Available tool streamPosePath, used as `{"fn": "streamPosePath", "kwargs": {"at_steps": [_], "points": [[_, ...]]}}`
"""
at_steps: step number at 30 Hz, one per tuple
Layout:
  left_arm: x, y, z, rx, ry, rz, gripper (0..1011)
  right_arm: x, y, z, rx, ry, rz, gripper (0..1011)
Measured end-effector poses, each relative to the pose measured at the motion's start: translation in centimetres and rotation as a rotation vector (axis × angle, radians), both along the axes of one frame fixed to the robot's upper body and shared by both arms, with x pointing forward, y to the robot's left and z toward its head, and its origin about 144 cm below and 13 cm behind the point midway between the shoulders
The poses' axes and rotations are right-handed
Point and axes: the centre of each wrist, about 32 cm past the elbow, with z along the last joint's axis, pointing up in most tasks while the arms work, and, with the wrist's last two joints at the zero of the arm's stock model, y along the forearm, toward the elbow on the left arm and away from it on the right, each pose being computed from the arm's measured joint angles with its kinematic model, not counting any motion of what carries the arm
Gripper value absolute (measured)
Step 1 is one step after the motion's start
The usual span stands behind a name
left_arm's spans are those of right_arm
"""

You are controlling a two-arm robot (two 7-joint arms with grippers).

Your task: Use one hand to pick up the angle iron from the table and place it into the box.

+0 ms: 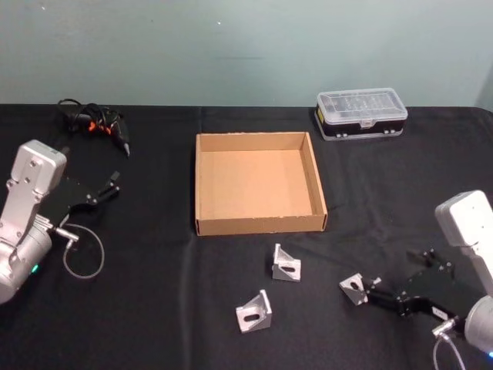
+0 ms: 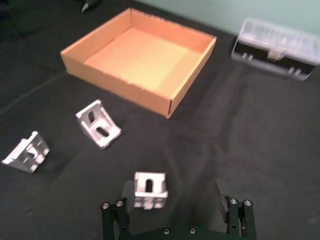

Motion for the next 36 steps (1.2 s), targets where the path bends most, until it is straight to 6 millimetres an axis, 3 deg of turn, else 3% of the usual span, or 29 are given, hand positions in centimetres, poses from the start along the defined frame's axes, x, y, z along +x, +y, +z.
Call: {"fn": "streamPosePath", "kwargs": {"at_steps": [9, 24, 36], "points": [[0.0, 0.0, 0.0, 0.000, 0.000, 0.000, 1005, 0.4, 1.0, 0.1, 0.021, 0.109, -0.032, 1003], [0.0, 0.0, 0.0, 0.000, 0.000, 0.000, 1005, 1.2, 2.7, -1.3, 0.000, 0.107, -0.057, 1003], [0.0, 0.0, 0.0, 0.000, 0.000, 0.000, 1005, 1.1, 2.5, -1.2, 0.003, 0.110, -0.057, 971]]}}
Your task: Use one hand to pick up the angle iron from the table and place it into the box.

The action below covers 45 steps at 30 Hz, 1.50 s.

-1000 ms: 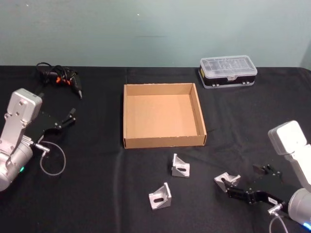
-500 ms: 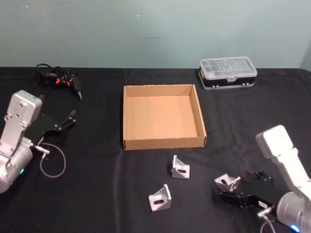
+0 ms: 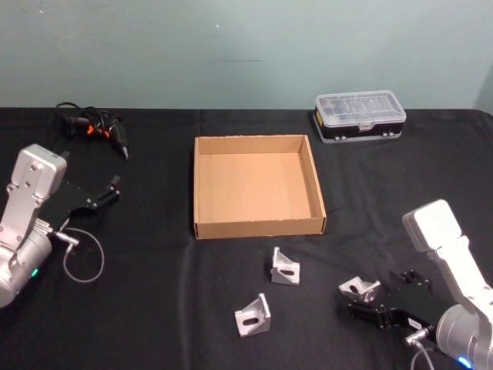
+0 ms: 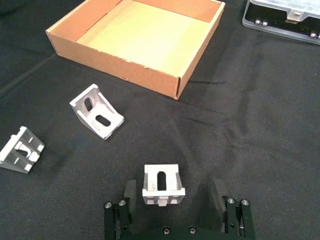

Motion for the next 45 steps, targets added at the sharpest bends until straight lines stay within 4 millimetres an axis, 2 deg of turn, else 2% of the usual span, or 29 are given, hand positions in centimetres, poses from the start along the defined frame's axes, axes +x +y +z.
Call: {"fn": "streamPosePath", "kwargs": {"at_steps": [7, 8, 14, 15, 18, 32, 39, 45], "points": [[0.0, 0.0, 0.0, 0.000, 0.000, 0.000, 1005, 0.0, 0.0, 0.0, 0.001, 0.002, 0.001, 823], [0.0, 0.0, 0.0, 0.000, 0.000, 0.000, 1005, 0.0, 0.0, 0.0, 0.001, 0.002, 0.001, 771], [0.0, 0.0, 0.0, 0.000, 0.000, 0.000, 1005, 0.0, -0.1, 0.1, 0.002, 0.003, 0.001, 624], [0.0, 0.0, 0.0, 0.000, 0.000, 0.000, 1005, 0.0, -0.1, 0.1, 0.002, 0.003, 0.001, 565], [0.0, 0.0, 0.0, 0.000, 0.000, 0.000, 1005, 0.0, -0.1, 0.1, 0.002, 0.003, 0.002, 478], [0.0, 0.0, 0.0, 0.000, 0.000, 0.000, 1005, -0.1, -0.1, 0.2, -0.001, -0.001, 0.004, 474], [0.0, 0.0, 0.0, 0.000, 0.000, 0.000, 1005, -0.5, 0.2, 1.5, -0.008, -0.048, 0.009, 474], [0.0, 0.0, 0.0, 0.000, 0.000, 0.000, 1004, 0.7, 0.9, 3.3, -0.007, -0.080, 0.018, 474]]}}
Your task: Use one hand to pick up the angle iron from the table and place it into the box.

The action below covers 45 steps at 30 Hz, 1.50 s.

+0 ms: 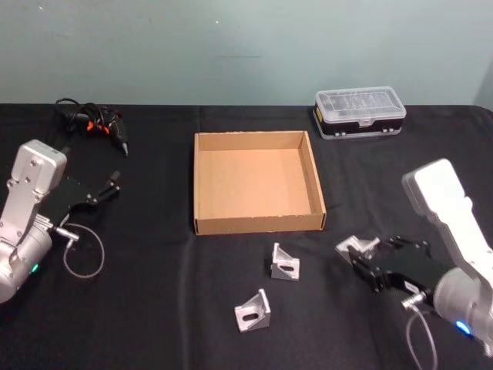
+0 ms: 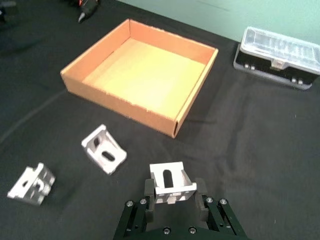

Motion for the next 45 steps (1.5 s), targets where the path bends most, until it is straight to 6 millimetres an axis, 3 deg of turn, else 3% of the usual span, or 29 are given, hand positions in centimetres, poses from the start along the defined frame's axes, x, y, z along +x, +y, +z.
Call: {"fn": "streamPosePath", "kwargs": {"at_steps": [14, 30, 40, 45], "points": [[0.0, 0.0, 0.0, 0.000, 0.000, 0.000, 1005, 7.6, 3.5, 1.9, 0.007, -0.029, -0.010, 474], [0.0, 0.0, 0.0, 0.000, 0.000, 0.000, 1005, 16.4, 8.8, 0.2, 0.019, -0.047, -0.010, 474], [0.0, 0.0, 0.0, 0.000, 0.000, 0.000, 1004, 19.7, 10.8, -0.7, 0.028, -0.024, -0.041, 474], [0.0, 0.0, 0.0, 0.000, 0.000, 0.000, 1004, 19.8, 10.8, -0.8, 0.026, -0.023, -0.044, 474]]}}
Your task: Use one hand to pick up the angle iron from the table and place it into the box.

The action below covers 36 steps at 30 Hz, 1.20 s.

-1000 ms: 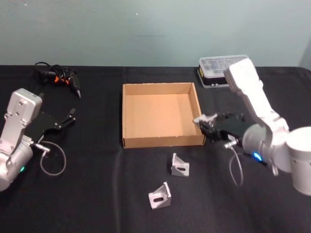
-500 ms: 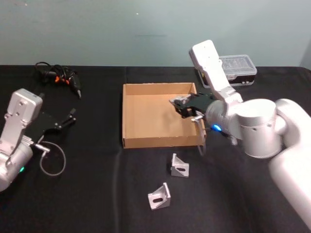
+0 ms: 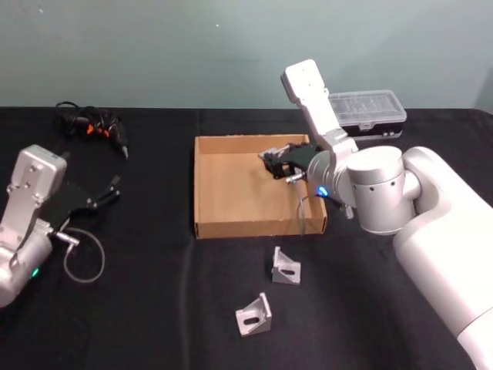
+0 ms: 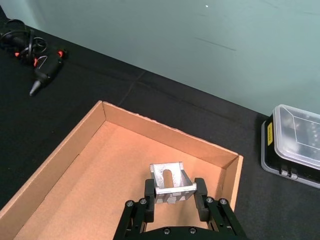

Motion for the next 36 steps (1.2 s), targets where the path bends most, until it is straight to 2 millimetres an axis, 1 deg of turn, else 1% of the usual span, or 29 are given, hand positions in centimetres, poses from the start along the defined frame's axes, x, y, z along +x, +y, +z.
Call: {"fn": "streamPosePath", "kwargs": {"at_steps": [3, 4, 8, 9, 11, 13, 15, 16, 20, 21, 28, 36], "points": [[0.0, 0.0, 0.0, 0.000, 0.000, 0.000, 1005, -0.1, -0.1, 0.0, 0.000, -0.002, 0.001, 477], [0.0, 0.0, 0.0, 0.000, 0.000, 0.000, 1005, -0.1, -0.1, 0.1, 0.001, -0.004, 0.001, 512], [0.0, 0.0, 0.0, 0.000, 0.000, 0.000, 1005, -0.2, -0.2, 0.1, 0.001, -0.005, 0.001, 594], [0.0, 0.0, 0.0, 0.000, 0.000, 0.000, 1005, -0.2, -0.2, 0.1, 0.001, -0.005, 0.001, 654], [0.0, 0.0, 0.0, 0.000, 0.000, 0.000, 1005, -0.2, -0.2, 0.1, 0.001, -0.006, 0.001, 732], [0.0, 0.0, 0.0, 0.000, 0.000, 0.000, 1005, -0.3, -0.2, 0.1, 0.001, -0.006, 0.002, 769], [0.0, 0.0, 0.0, 0.000, 0.000, 0.000, 1005, -0.3, -0.2, 0.1, 0.001, -0.006, 0.002, 862], [0.0, 0.0, 0.0, 0.000, 0.000, 0.000, 1005, -0.3, -0.2, 0.1, 0.001, -0.006, 0.002, 862], [0.0, 0.0, 0.0, 0.000, 0.000, 0.000, 1005, -0.3, -0.3, 0.1, 0.002, -0.007, 0.002, 958], [0.0, 0.0, 0.0, 0.000, 0.000, 0.000, 1005, -0.3, -0.3, 0.1, 0.002, -0.007, 0.002, 998], [0.0, 0.0, 0.0, 0.000, 0.000, 0.000, 1005, -0.4, -0.4, 0.1, 0.001, -0.009, 0.004, 1004], [0.0, 0.0, 0.0, 0.000, 0.000, 0.000, 1005, -1.5, -1.7, 0.4, -0.018, -0.050, 0.020, 1004]]}}
